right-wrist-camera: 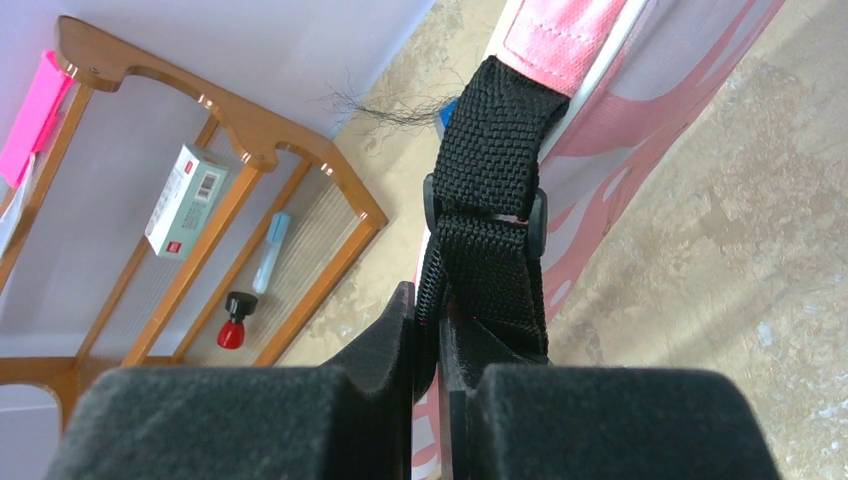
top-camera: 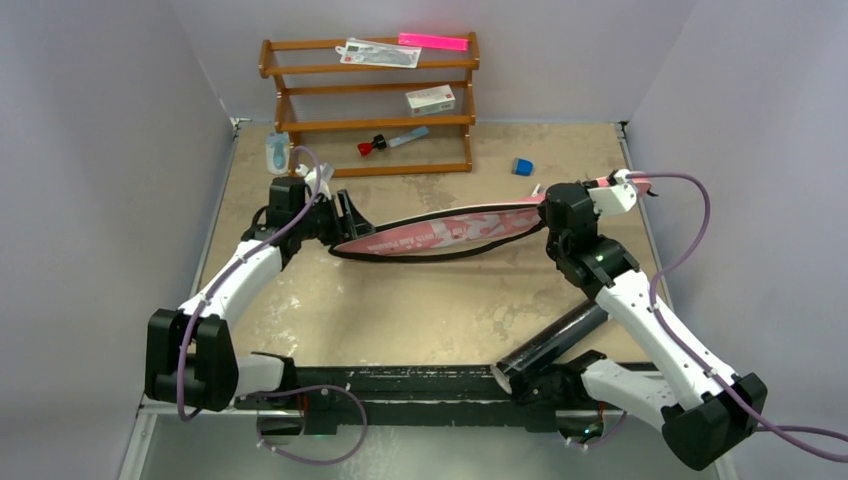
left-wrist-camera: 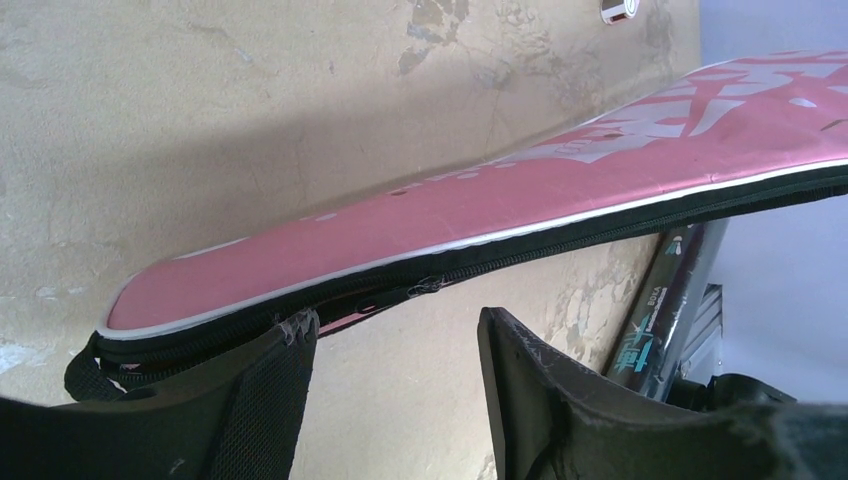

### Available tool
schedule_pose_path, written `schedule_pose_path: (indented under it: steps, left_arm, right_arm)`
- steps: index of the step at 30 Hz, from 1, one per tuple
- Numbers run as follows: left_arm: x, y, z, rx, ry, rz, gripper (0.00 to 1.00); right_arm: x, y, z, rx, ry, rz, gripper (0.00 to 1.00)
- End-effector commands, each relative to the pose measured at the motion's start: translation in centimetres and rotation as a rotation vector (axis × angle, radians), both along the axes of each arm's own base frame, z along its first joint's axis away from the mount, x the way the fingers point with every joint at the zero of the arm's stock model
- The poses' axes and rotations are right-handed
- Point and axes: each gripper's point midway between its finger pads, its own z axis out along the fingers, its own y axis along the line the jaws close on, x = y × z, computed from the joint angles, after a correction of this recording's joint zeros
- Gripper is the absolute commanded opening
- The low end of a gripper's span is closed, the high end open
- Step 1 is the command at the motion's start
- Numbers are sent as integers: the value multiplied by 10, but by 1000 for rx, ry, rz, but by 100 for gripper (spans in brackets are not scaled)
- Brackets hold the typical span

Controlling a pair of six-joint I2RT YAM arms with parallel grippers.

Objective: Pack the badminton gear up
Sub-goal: Zip the racket bag at the center of the board.

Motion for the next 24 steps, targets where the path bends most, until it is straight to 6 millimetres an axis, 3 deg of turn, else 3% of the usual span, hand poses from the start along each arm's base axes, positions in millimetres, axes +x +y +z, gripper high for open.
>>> schedule_pose_path:
  steps: [1, 18, 24]
  left_arm:
    - [3, -6, 1, -33, -16, -15, 58]
    - [6, -11, -1, -82, -33, -12, 57]
    - [3, -20, -5, -99, -12, -34, 43]
  right_arm:
    - [4, 0, 31, 28, -105, 0, 0]
    - [5, 4, 30, 45, -106, 20, 0]
    - [6, 6, 29, 49, -103, 25, 0]
